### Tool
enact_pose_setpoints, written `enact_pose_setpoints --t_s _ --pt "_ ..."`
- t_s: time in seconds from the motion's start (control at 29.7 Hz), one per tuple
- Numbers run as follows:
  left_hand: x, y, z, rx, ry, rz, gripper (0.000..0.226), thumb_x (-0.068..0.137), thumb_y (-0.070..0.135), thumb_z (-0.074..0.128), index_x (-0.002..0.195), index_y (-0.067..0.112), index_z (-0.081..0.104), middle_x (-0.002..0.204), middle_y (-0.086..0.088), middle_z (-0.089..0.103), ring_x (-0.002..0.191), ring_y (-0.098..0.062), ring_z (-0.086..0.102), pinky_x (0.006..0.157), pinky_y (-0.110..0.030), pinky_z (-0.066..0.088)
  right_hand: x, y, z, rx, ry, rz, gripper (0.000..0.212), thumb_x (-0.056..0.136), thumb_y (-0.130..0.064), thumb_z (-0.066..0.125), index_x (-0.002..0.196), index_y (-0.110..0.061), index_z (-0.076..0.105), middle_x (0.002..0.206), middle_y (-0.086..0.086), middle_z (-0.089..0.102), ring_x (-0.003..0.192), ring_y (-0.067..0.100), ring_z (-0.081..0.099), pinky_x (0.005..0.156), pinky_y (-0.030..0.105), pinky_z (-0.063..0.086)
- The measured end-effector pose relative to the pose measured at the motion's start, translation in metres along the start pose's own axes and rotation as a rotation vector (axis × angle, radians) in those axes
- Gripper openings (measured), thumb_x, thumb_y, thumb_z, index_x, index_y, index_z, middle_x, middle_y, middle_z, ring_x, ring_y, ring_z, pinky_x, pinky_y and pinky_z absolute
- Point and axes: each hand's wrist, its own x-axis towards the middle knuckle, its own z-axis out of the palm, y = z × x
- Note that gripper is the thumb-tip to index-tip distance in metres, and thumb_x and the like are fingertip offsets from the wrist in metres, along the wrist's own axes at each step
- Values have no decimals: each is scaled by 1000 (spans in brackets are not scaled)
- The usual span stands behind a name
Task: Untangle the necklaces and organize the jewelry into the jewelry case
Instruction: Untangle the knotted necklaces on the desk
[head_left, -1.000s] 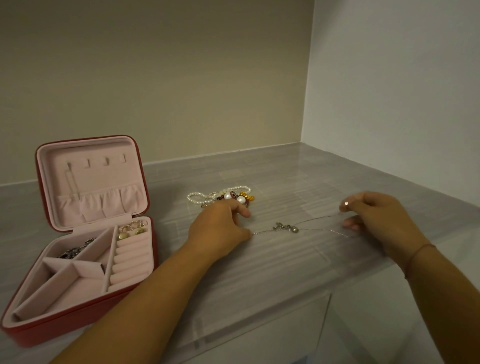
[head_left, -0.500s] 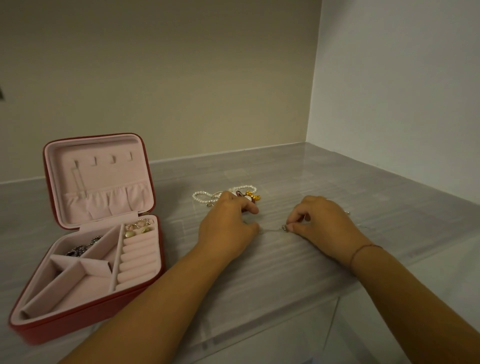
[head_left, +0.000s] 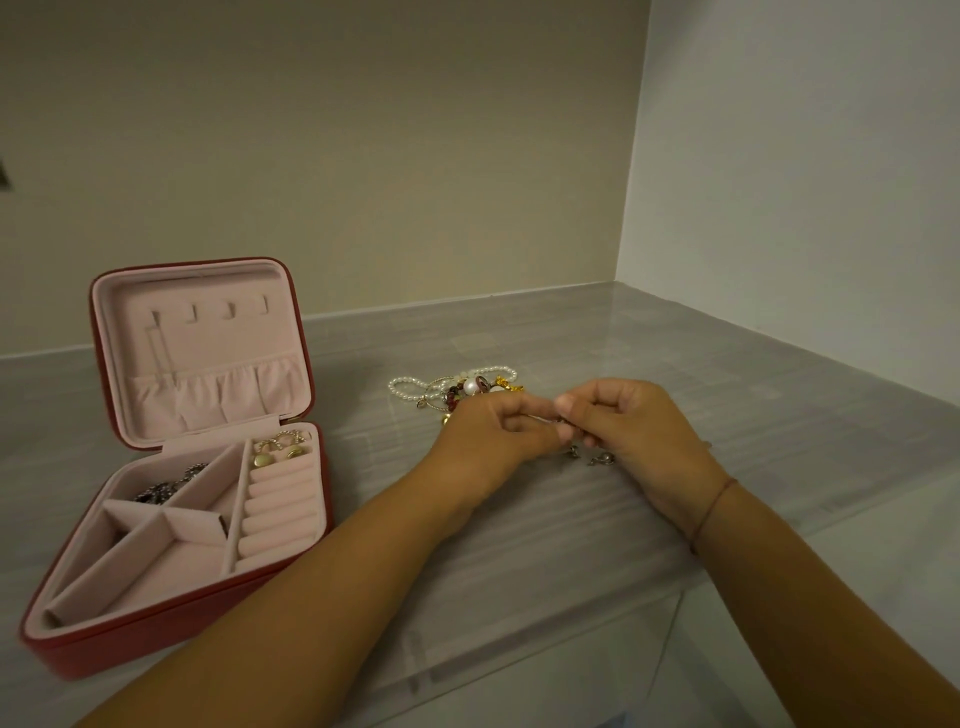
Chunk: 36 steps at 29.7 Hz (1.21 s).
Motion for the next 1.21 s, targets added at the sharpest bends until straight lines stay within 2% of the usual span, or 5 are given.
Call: enact_pose_setpoints --t_s 0.17,0.51,0.67,0.98,1.21 --pt "-2 2 -1 -35 25 12 10 84 6 68 92 1 71 79 -5 73 68 -3 68 61 -8 47 -4 1 -4 97 -23 6 7 85 -10 64 80 -10 69 59 -2 65 54 2 56 53 12 43" --pt "-5 0 1 319 -83 41 13 76 8 78 82 19 74 64 15 68 62 7 61 64 -7 45 -4 3 -12 322 -112 50 19 70 -17 76 86 -14 67 65 0 64 58 7 50 59 20 39" --pt "-4 1 1 176 -30 39 6 84 11 69 87 15 74 78 0 74 77 -2 67 78 -10 49 -2 7 -14 316 -36 -10 16 72 -11 68 88 -12 65 59 -5 57 57 8 46 57 20 38" --pt "-5 10 0 -33 18 -42 9 90 16 62 88 14 70 64 8 63 54 4 53 51 -6 39 -3 8 -13 124 7 -62 13 85 -4 62 87 -14 68 61 -10 60 56 2 49 55 12 41" --pt "-4 11 -2 -74 27 -102 13 90 22 62 82 19 71 63 8 62 57 0 52 54 -12 39 -5 7 -10 33 36 -130 16 70 -30 79 80 -23 69 66 2 56 63 15 48 60 23 42"
